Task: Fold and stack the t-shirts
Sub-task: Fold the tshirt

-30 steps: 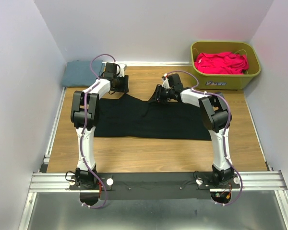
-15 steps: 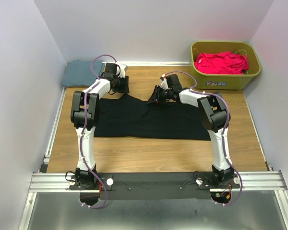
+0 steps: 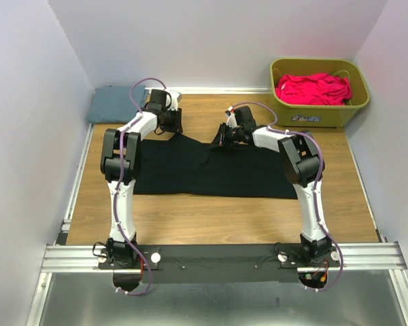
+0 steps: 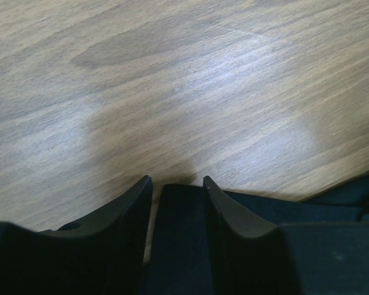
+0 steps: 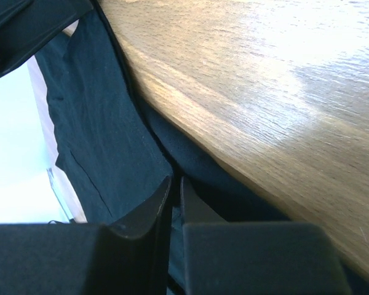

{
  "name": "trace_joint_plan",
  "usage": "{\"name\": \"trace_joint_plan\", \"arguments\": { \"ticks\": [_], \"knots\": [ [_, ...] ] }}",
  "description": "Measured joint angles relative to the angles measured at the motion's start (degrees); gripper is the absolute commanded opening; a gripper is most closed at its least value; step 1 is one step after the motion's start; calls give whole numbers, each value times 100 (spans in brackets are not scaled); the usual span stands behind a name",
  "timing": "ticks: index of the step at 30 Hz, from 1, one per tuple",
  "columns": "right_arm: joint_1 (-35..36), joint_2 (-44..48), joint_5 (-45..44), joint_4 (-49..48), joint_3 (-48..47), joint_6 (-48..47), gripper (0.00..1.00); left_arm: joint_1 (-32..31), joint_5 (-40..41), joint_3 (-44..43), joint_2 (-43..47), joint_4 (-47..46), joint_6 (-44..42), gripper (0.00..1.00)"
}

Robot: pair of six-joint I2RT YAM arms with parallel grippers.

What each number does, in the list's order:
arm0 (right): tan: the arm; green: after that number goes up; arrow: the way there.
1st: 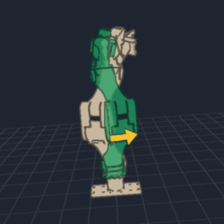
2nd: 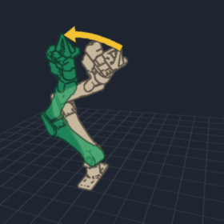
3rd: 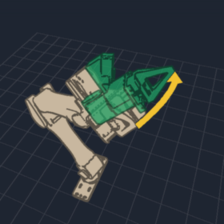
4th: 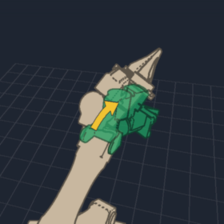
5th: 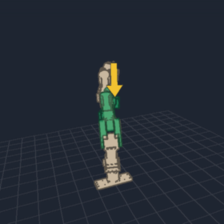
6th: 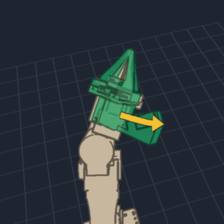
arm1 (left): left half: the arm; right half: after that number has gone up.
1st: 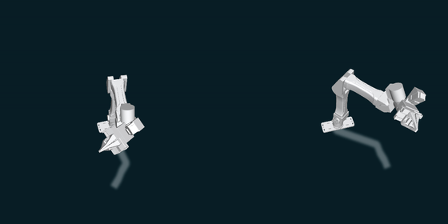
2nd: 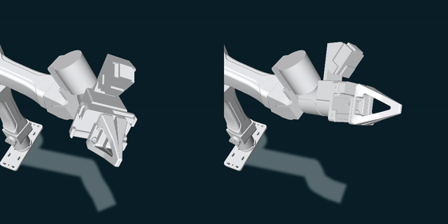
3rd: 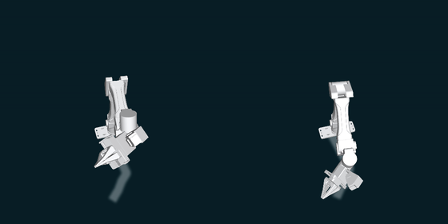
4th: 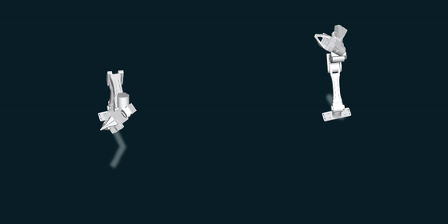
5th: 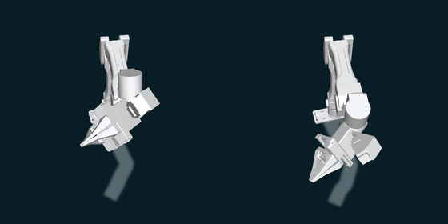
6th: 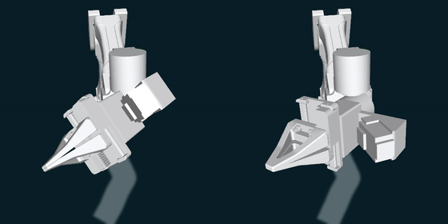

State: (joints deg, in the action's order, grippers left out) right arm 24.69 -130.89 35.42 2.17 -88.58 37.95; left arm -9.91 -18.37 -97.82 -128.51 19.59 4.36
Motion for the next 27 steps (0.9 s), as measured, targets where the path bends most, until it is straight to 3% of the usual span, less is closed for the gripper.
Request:
{"name": "trace_joint_plan", "arguments": {
  "ticks": [1, 10, 18, 20, 22, 24, 27],
  "knots": [
    [2, 0, 2, 0, 0, -2, 14, -4, 26, 0, 0, 11, 2, 40],
    [9, -4, 0, 0, 0, -9, 14, -90, 269, -17, 0, 79, 13, 39],
    [9, -4, 0, 0, 0, -42, 14, -157, 564, -22, 0, 105, 17, 24],
    [9, -4, 0, 0, 0, -46, 14, -160, 592, -24, 0, 107, 15, 14],
    [9, -4, 0, 0, 0, -46, 14, -162, 612, -24, 0, 122, -7, 12],
    [9, -4, 0, 0, 0, -48, 14, -166, 614, -24, 0, 131, -4, 0],
    [9, -4, -2, 0, 0, -48, 14, -186, 616, -22, 0, 136, -7, 0]
  ]
}}
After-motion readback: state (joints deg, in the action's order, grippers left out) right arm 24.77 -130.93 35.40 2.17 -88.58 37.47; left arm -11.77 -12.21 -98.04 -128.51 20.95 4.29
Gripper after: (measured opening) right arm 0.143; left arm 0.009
